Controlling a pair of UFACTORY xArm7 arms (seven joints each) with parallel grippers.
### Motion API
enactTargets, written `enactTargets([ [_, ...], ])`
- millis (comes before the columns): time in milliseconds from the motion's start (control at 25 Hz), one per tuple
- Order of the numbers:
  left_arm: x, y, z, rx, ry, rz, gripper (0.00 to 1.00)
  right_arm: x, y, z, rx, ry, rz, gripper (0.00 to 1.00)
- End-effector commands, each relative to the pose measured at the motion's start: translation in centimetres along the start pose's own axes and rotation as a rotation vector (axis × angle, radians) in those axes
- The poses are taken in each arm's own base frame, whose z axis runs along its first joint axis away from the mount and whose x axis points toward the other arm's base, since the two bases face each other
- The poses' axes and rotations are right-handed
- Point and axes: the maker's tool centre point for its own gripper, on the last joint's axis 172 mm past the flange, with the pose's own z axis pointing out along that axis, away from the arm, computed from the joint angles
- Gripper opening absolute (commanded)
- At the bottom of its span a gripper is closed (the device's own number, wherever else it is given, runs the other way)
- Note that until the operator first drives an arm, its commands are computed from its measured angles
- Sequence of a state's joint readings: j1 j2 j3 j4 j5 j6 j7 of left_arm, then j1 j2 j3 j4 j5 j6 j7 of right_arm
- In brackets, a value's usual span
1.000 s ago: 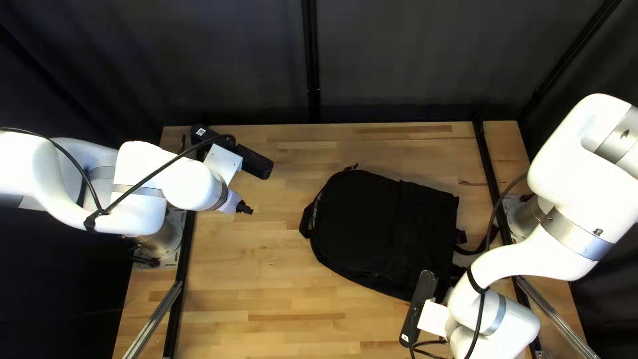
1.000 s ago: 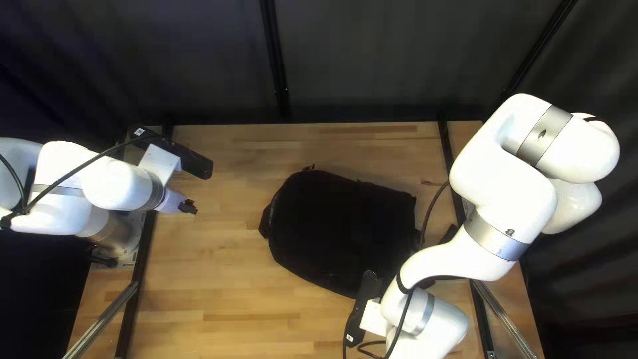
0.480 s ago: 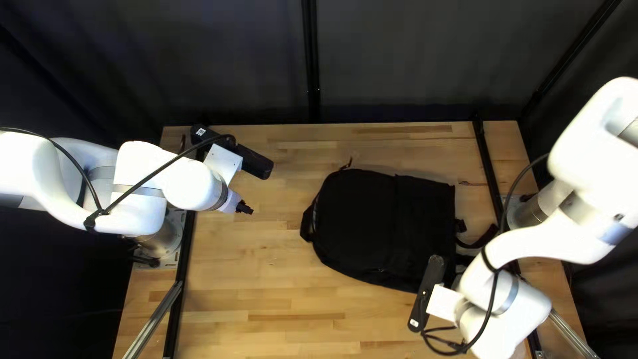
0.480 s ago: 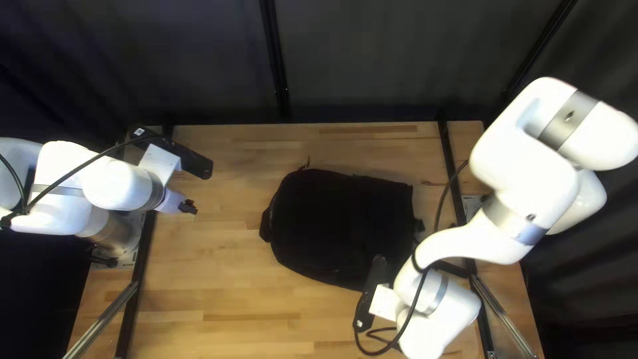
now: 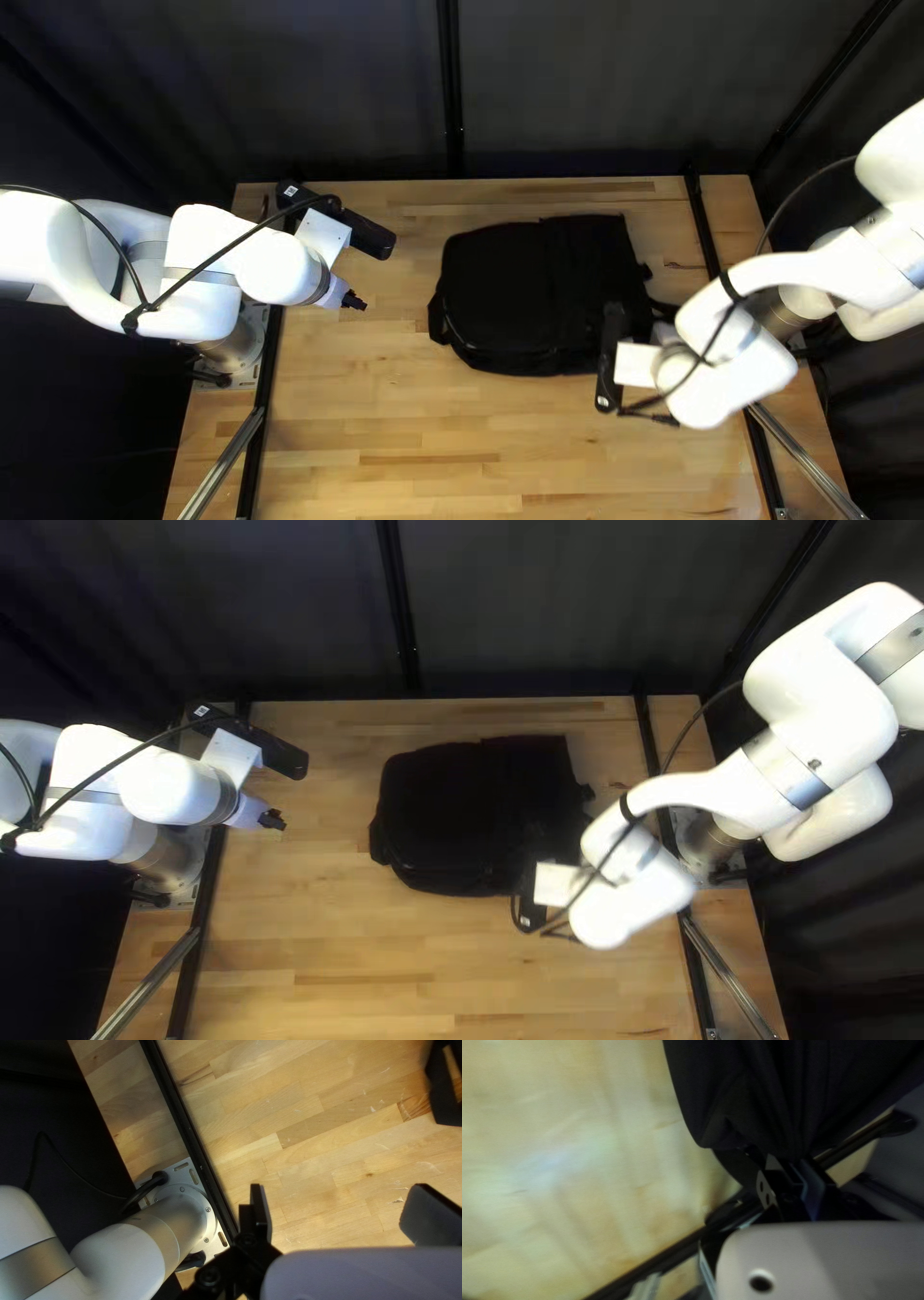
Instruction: Remove a lunch box from a kids backpack
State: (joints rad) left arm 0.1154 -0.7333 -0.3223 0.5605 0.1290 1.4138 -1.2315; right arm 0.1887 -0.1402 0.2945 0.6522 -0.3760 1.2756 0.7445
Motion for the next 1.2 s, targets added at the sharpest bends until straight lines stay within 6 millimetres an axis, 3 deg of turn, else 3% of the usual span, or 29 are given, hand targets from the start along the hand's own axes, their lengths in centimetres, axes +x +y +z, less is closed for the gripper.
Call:
enactTargets([
  [40,0.0,0.0,0.0,0.000,0.000,0.000,1.00,0.3,4.6,1.8,-0.023,-0.023,-0.065,0.00],
  [280,0.0,0.0,0.0,0.000,0.000,0.000,1.00,-0.8,9.7,3.9,-0.048,0.013,-0.202,0.00],
  [560,0.0,0.0,0.0,0.000,0.000,0.000,1.00,-2.5,12.7,5.7,-0.086,0.037,-0.335,0.00],
  [600,0.0,0.0,0.0,0.000,0.000,0.000,1.00,-2.5,12.9,5.9,-0.083,0.041,-0.352,0.06],
  [640,0.0,0.0,0.0,0.000,0.000,0.000,1.00,-2.5,13.0,5.9,-0.082,0.042,-0.361,0.81],
  [680,0.0,0.0,0.0,0.000,0.000,0.000,1.00,-2.1,13.0,5.7,-0.079,0.042,-0.373,1.00],
  [840,0.0,0.0,0.0,0.000,0.000,0.000,1.00,0.4,11.5,3.4,-0.060,0.036,-0.357,1.00],
  [1080,0.0,0.0,0.0,0.000,0.000,0.000,1.00,5.6,6.3,-0.9,0.025,0.066,-0.236,1.00],
  [1200,0.0,0.0,0.0,0.000,0.000,0.000,1.00,5.2,5.1,-2.3,0.038,0.066,-0.183,1.00],
])
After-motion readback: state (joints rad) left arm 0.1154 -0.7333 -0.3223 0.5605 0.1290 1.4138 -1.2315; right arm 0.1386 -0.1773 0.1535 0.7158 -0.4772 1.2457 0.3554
